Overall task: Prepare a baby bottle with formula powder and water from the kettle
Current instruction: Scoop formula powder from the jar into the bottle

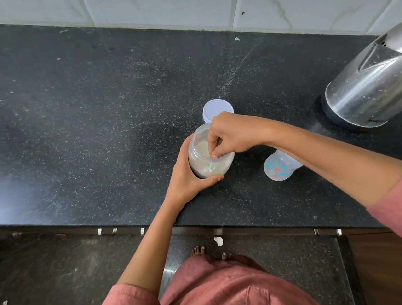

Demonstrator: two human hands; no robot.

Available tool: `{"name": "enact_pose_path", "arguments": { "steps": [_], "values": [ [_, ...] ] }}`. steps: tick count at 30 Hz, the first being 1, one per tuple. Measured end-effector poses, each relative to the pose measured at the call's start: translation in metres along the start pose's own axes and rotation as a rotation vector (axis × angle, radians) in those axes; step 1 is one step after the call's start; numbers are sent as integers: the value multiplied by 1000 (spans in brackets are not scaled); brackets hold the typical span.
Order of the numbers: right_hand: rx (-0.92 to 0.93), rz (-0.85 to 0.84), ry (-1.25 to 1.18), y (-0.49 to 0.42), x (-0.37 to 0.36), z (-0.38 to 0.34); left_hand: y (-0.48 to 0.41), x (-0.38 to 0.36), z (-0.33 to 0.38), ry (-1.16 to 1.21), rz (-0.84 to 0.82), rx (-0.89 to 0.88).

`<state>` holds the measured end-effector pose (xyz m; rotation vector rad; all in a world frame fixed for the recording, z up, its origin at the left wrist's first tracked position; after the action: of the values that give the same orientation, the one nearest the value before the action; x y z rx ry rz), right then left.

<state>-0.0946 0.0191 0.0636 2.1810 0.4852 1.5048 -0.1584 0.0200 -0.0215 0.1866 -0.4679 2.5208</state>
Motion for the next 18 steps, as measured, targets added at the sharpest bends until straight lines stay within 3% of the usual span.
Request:
{"name": "enact_pose_path", "arguments": {
  "steps": [18],
  "values": [
    [-41,-65,-96,2,2,7,0,0,2,-18,-9,6]
  ]
}}
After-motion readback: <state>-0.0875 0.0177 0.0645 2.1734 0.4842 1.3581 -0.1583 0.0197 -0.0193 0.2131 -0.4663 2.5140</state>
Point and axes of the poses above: each hand's wrist, its own y-axis away from the middle knuckle, its own x-axis out of the back of the hand, z = x × y, the point moved 10 cm from there along -y, towards the middle knuckle, and after that the axes turned 14 degrees about -x, right-handed, at the moved point
